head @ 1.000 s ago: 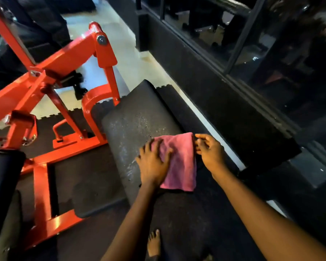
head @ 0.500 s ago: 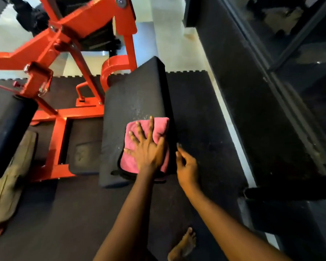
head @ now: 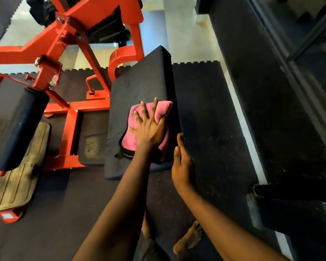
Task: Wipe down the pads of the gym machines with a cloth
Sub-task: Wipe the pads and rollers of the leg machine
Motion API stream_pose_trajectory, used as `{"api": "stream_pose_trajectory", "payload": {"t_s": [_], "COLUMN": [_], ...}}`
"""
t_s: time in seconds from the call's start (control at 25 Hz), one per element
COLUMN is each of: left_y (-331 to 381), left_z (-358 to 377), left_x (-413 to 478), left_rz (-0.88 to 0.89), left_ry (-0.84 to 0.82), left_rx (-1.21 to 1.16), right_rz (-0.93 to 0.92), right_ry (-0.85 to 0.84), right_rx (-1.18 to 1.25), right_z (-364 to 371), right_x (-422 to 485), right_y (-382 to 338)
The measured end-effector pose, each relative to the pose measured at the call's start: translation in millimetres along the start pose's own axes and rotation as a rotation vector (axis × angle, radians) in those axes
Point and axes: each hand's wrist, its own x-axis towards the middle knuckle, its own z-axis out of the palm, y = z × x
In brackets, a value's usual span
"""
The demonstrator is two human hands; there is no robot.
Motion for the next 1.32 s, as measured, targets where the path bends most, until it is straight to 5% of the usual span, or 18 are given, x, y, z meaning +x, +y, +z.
{"api": "stream_pose_trajectory", "payload": {"t_s": [0.28,0.56,0.88,1.16,1.32], "left_y": [-13,34,-29,28,6], "left_z": [9,-12,5,-21,-20], "left_x": [-107,6,-82,30,-16], "left_rz": [0.093,0.053,0.176,0.105,0.231], "left_ry": [-0.049,-0.005,-0.047,-0.029,-0.046], "left_rx": [-0.124,-0.139,-0.126,-0.106,-0.131], "right_rz": [0.158,0.167,0.205,0.143,0.217], "right_ry": [0.062,0.135,0.101,0.149,0.164], "right_rx": [0.147,-0.005,-0.001,-0.053,-0.014], "right_z": [6,10,11,14,13], "right_x": [2,7,18,17,21], "right_y": [14,3,-10,-15,-18]}}
